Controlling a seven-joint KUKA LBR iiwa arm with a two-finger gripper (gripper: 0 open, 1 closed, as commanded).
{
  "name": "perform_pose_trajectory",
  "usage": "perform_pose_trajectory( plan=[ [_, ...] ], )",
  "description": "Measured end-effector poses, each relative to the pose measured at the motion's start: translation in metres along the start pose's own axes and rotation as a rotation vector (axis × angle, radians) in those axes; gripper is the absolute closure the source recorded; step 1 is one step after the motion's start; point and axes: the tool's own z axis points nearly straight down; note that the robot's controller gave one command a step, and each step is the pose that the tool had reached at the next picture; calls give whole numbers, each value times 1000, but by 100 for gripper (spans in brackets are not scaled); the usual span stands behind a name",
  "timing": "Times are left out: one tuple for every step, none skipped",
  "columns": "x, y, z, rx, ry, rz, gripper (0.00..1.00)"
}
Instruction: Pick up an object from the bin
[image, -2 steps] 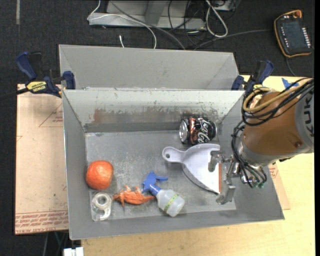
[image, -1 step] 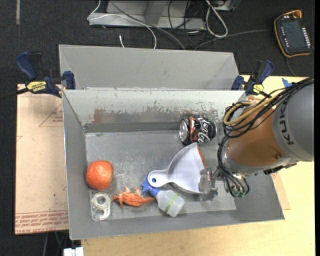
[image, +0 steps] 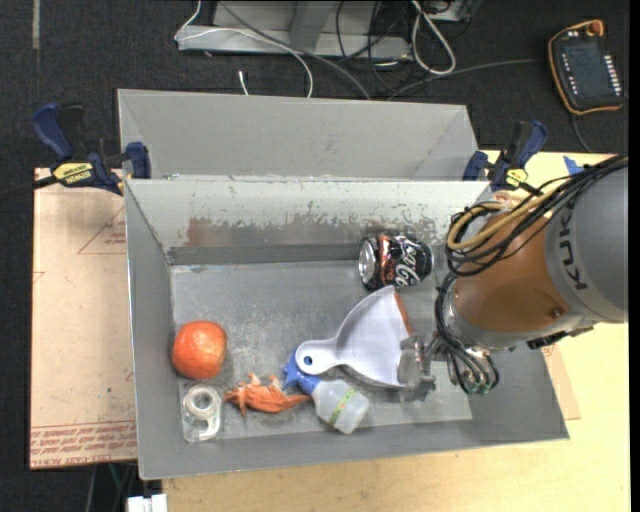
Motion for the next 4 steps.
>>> perform_pose_trajectory(
  plan=[
    [-46, -20, -16, 0, -1, -204, 100],
    [19, 18, -28, -2, 8, -33, 100],
    [-27, -8, -44, 2, -9, -199, 0],
    [-27, -8, -44, 2, -9, -199, 0]
  ],
)
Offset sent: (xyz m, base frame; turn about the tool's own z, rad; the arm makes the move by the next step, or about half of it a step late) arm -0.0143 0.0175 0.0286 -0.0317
